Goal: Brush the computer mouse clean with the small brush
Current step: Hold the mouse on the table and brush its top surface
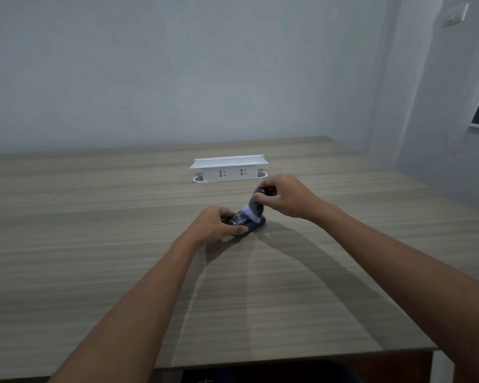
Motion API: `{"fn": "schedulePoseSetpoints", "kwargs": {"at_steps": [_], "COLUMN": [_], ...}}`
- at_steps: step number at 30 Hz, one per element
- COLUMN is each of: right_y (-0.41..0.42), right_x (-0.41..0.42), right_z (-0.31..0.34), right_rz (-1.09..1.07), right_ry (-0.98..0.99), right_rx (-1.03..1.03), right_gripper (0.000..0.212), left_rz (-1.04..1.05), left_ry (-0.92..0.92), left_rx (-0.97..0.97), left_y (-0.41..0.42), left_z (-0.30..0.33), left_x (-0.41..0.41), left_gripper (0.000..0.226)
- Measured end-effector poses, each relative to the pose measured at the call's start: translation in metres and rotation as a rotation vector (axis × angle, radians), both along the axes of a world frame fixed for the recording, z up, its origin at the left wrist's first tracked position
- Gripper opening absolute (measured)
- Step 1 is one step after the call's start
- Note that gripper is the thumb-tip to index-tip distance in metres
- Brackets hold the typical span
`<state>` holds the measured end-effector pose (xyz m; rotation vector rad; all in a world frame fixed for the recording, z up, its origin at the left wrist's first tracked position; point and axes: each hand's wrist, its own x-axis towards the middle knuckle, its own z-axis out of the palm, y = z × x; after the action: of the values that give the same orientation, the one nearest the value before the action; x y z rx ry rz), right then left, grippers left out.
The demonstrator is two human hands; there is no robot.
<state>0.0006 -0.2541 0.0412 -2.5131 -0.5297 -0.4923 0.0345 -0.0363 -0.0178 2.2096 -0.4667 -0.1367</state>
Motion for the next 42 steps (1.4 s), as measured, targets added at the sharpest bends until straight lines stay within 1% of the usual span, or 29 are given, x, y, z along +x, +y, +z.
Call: {"fn": "schedulePoseSetpoints", "kwargs": {"at_steps": [2,5,9,13,16,17,20,21,24,25,28,29,32,33,35,37,39,42], "right_y": [-0.003,-0.011,-0.009,-0.014,-0.014,-0.014,-0.017,-0.018,-0.017,-0.015,-0.017,-0.019,-0.018,-0.016,-0.013,-0.012,-0.009,-0.002], "right_x": [0.000,0.001,-0.004,-0.001,-0.002,-0.002,0.000,0.001,0.001,0.001,0.006,0.007,0.008,0.007,0.008,0.012,0.015,0.015], "right_z": [-0.002,-0.002,0.000,-0.005,-0.005,-0.004,-0.005,-0.004,0.000,-0.001,-0.004,-0.002,0.003,0.004,0.005,0.007,0.012,0.018], "right_rz": [-0.020,-0.085,-0.053,-0.110,-0.084,-0.079,-0.108,-0.127,-0.096,-0.078,-0.129,-0.157,-0.108,-0.074,-0.059,-0.110,-0.119,-0.024], "right_ry": [0.017,0.017,0.035,0.030,0.029,0.032,0.054,0.052,0.095,0.111,0.107,0.109,0.159,0.180,0.182,0.130,0.107,0.182], "right_rx": [0.011,-0.064,0.028,-0.056,0.039,0.042,-0.050,-0.044,0.163,0.179,0.048,0.048,0.230,0.248,0.140,0.013,0.028,0.140], "right_gripper": [0.014,0.016,0.014,0.016,0.015,0.015,0.016,0.016,0.017,0.017,0.016,0.016,0.019,0.019,0.016,0.015,0.016,0.019], "left_rz": [-0.003,-0.004,-0.003,-0.005,-0.006,-0.010,-0.021,-0.020,-0.021,-0.020,-0.020,-0.022,-0.030,-0.034,-0.041,-0.048,-0.052,-0.052], "left_ry": [0.000,-0.003,-0.003,0.002,0.003,0.008,0.015,0.016,0.015,0.018,0.024,0.019,0.012,0.012,0.010,-0.001,-0.016,-0.032], "left_rx": [-0.004,-0.011,-0.024,-0.037,-0.041,-0.045,-0.047,-0.046,-0.045,-0.047,-0.051,-0.048,-0.056,-0.057,-0.053,-0.052,-0.058,-0.050], "left_y": [0.000,-0.001,-0.001,-0.002,-0.002,-0.001,-0.001,-0.001,-0.001,-0.001,-0.001,-0.001,0.000,0.001,0.002,0.001,0.001,0.002], "left_z": [0.000,-0.001,-0.002,-0.004,-0.004,-0.004,-0.004,-0.004,-0.005,-0.005,-0.005,-0.005,-0.006,-0.007,-0.006,-0.005,-0.005,-0.006], "left_x": [0.001,0.001,0.002,0.003,0.003,0.003,0.004,0.004,0.005,0.005,0.005,0.004,0.005,0.005,0.005,0.004,0.002,0.002], "left_gripper": [0.045,0.043,0.039,0.039,0.038,0.037,0.038,0.038,0.037,0.036,0.037,0.037,0.038,0.039,0.042,0.042,0.039,0.042]}}
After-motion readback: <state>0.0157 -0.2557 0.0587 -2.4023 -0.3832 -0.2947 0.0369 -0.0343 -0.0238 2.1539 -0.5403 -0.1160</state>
